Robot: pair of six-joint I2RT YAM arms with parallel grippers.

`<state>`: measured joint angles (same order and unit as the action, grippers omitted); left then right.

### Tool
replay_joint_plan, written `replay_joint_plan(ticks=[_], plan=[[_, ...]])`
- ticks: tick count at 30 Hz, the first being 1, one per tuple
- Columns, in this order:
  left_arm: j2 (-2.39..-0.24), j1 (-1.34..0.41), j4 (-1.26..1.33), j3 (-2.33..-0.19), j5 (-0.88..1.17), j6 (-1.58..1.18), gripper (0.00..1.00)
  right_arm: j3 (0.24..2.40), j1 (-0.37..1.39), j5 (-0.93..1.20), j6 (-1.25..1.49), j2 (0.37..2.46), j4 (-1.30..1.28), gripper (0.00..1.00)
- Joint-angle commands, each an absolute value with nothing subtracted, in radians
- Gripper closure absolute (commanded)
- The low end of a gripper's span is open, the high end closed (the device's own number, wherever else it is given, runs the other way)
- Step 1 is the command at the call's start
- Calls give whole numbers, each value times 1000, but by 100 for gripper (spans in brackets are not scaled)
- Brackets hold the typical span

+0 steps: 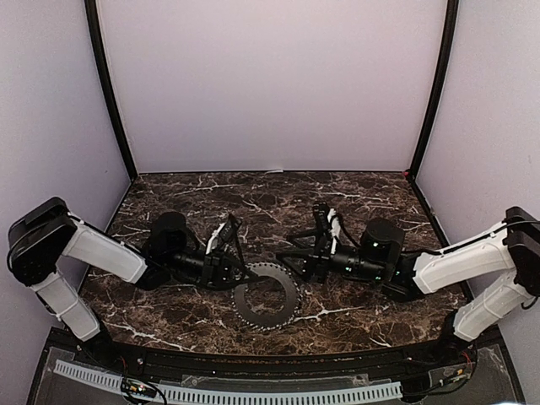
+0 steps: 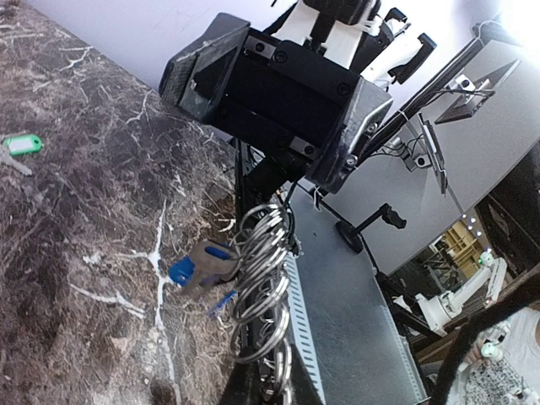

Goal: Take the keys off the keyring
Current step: Pass from the right arm to the left

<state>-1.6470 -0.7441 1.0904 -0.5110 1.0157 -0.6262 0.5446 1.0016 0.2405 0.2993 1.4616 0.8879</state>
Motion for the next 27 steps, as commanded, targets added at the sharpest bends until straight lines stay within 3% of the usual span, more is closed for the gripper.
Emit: replay_joint_plan(ticks=[1, 9, 14, 17, 27], plan=[[-1486, -744, 554, -662, 1042, -408, 100, 488, 993, 181, 266, 1357, 943, 27], [-1447, -741, -305, -1025, 1056, -30, 100, 327, 986, 189, 193, 1198, 1052, 25], [-1501, -740, -685, -1175, 1042, 186, 100, 259, 988, 276, 110, 1170, 1085, 26], [-1537, -740, -808, -1224, 1021, 241, 100, 221, 994, 321, 79, 1194, 1149, 28], [-1547, -741, -871, -1261, 1054, 261, 100, 215, 1105, 249, -22, 1352, 1198, 33]])
